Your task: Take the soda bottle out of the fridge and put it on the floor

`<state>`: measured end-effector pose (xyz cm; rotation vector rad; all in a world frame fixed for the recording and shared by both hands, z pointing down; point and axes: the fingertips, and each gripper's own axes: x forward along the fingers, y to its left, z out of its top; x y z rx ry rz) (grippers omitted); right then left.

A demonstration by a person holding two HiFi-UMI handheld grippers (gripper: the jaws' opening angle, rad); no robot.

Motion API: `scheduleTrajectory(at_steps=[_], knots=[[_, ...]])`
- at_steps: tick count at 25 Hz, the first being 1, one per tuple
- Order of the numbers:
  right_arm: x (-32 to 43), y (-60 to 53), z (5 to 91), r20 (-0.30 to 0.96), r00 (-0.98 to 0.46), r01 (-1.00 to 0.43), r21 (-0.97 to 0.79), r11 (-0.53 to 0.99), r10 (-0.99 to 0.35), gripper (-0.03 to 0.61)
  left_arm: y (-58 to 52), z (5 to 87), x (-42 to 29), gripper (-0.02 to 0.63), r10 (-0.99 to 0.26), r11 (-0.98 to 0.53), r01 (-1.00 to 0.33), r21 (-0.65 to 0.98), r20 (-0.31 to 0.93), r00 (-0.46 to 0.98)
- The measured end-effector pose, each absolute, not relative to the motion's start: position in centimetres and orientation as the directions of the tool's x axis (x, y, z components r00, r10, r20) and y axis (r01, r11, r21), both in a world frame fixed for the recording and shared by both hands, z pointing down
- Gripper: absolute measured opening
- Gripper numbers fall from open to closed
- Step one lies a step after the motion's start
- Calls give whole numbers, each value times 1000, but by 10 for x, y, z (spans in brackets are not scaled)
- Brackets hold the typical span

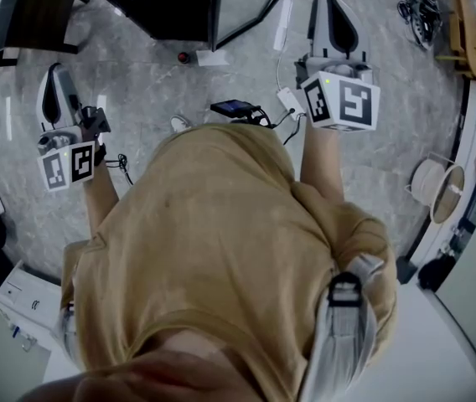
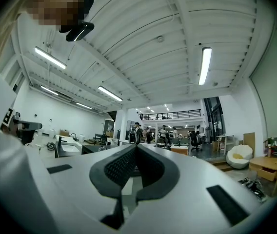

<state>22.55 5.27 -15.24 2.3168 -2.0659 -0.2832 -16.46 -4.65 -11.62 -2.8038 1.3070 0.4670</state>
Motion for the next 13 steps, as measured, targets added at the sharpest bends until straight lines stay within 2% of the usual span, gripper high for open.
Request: scheduleTrajectory(at_steps=[13], knots=[[229, 57, -151, -123, 114, -983, 133, -130, -986, 0, -48, -111, -166, 2, -755, -642, -758, 116, -265, 600]])
